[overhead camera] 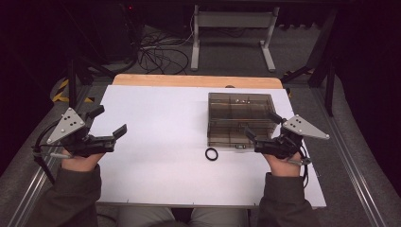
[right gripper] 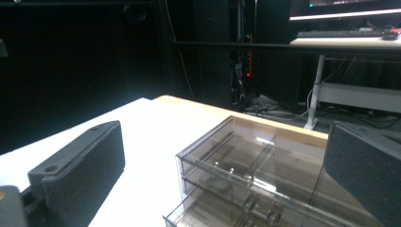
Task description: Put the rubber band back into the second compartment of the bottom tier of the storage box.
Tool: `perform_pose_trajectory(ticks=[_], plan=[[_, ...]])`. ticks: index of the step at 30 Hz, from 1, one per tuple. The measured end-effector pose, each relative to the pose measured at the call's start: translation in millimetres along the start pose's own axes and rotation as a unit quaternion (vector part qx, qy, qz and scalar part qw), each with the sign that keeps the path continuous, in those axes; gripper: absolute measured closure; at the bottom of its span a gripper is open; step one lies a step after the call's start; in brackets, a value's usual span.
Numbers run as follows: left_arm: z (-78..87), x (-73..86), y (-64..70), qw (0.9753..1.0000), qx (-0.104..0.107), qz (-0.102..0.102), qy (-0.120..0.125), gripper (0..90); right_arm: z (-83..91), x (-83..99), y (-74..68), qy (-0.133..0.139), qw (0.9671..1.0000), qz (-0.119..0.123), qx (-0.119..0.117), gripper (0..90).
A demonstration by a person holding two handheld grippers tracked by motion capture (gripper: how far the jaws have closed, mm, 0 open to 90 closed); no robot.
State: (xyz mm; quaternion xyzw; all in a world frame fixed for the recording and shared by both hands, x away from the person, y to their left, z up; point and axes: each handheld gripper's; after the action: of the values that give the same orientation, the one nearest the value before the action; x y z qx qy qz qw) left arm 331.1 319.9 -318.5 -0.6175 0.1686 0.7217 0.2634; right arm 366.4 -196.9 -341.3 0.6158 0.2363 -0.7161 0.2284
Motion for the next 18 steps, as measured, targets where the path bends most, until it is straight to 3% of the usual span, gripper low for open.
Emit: perform_pose_trajectory(ticks=[4,10,18], plan=[[-0.4,0.0,-0.2,1.0000,0.006,0.001,-0.001,4.8,-4.4,6.1,-2.7,-0.018,0.9998,-0.005,0.005,0.2],[-0.1,-0.3,1.5,0.9999,0.011,-0.003,-0.002,4.8,-21.2,19.8,-11.5,-0.060,0.9982,0.006,0.002,0.8],[0.5,-0.8,2.4,0.9998,0.018,0.000,0.001,4.8,-33.6,30.5,-19.3,-0.083,0.9964,0.019,-0.006,8.2]])
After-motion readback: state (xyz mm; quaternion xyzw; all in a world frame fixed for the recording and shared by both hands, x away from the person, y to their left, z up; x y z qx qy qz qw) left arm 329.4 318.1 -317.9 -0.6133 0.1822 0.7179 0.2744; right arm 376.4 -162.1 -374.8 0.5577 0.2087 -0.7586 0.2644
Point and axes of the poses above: each handheld gripper's, and its own axes: z roughly backward along the jaws, x roughly out of its underside, y roughly to its right
